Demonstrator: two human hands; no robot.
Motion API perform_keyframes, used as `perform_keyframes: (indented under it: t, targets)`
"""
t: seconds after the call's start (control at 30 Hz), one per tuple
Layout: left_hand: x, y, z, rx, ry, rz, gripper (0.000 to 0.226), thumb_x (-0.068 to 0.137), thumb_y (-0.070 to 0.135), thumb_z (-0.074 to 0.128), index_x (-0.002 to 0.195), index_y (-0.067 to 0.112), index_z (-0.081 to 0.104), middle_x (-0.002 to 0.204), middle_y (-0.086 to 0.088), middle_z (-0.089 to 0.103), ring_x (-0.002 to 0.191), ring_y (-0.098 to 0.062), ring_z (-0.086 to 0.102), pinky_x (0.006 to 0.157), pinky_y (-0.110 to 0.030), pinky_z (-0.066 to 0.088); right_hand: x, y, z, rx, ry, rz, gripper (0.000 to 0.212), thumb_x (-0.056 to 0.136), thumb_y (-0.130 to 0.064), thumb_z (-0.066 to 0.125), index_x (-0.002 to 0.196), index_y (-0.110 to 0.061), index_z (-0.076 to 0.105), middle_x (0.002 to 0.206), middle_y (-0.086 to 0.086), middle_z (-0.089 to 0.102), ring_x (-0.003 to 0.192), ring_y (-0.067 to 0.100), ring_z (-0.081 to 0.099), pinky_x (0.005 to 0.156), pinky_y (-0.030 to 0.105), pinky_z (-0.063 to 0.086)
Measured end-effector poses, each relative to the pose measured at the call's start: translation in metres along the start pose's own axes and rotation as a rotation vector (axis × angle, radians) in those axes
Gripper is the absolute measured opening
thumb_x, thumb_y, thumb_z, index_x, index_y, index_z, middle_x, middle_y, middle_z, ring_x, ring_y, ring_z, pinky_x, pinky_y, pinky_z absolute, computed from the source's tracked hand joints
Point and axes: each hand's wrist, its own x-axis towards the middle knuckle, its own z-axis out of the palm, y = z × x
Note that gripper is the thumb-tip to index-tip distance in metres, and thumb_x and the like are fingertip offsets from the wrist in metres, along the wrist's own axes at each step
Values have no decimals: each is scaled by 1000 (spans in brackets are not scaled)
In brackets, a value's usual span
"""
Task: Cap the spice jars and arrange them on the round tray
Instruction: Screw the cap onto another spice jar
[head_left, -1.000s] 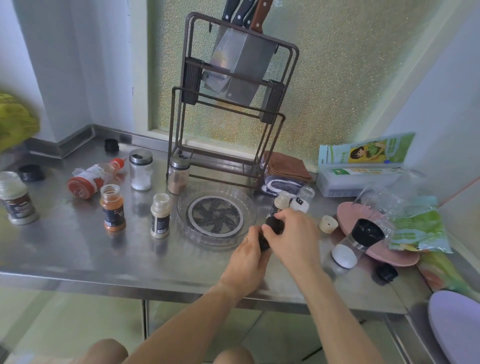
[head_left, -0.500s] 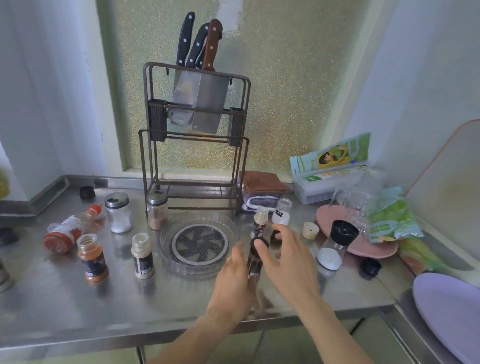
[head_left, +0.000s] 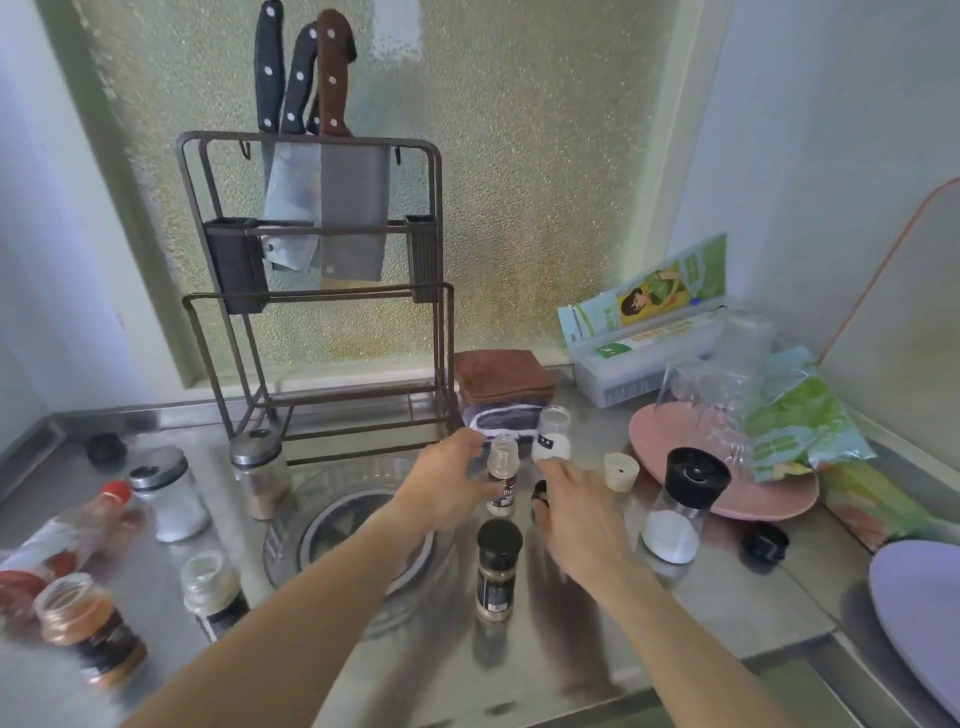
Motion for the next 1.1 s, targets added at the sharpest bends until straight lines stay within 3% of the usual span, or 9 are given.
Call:
perform_keyframes:
  t: [0.17,0.3,0.5,0.6,0.7,0.77,0.87,1.0,1.1]
  targets:
    - [23,-5,19,32,-34,-4,54,71,23,86,119,20,62,111,0,73,103,-22,69,98,-42,55,10,8,20,-79,-77,7,31,99,-11,54,129,-16,54,126,10,62,105,34,60,71,40,37]
    - [18,1,18,-10,67,12,42,75,23,84,112,19,64,106,-2,74,99,-24,70,92,-43,57,7,12,12,21,-80,28,40,95,-8,58,133,-20,54,123,9,58,106,32,61,80,40,49]
    - [-21,31,-24,-140,303,65,42,79,29,83,116,21,64,103,7,73,92,-12,69,80,-26,53,-11,0,-46,312,86,115,42,91,-18,67,132,-27,61,115,5,50,106,31,64,88,39,53]
    - [-55,49,-51,-239,398,116,40,79,32,83,114,26,65,101,11,75,92,-7,70,79,-22,53,-24,-14,-90,539,255,98,47,83,-12,75,124,-31,66,109,0,53,102,21,64,87,27,47]
    - [-95,55,-67,-292,435,170,39,79,35,83,114,32,65,104,12,74,94,-3,69,83,-23,55,-44,-34,-130,835,347,73,41,78,-6,79,109,-27,65,106,-4,65,91,2,68,76,4,46]
    - [-124,51,-71,-312,425,195,41,80,35,82,117,35,65,109,14,73,97,-2,69,87,-26,56,-61,-49,-147,1011,308,64,34,78,-10,83,98,-26,61,101,-9,70,88,-2,69,72,6,48]
    - [-170,38,-64,-409,366,150,42,79,35,83,116,39,62,109,18,73,96,0,70,88,-28,58,-86,-63,-155,1131,242,33,29,77,-13,88,90,-22,63,98,-5,74,92,9,71,78,15,52]
    - [-218,13,-41,-588,280,131,33,82,26,83,108,30,64,110,12,75,101,-9,72,90,-42,59,-114,-68,-151,1168,1,-93,42,77,5,84,106,-21,70,102,-5,80,94,12,73,84,21,55]
    - [-242,2,-32,-724,179,153,23,90,15,76,110,24,70,104,7,77,89,-9,69,76,-25,51,-129,-66,-146,1021,-184,-229,50,79,8,82,115,-25,74,108,-3,80,103,12,74,92,27,55]
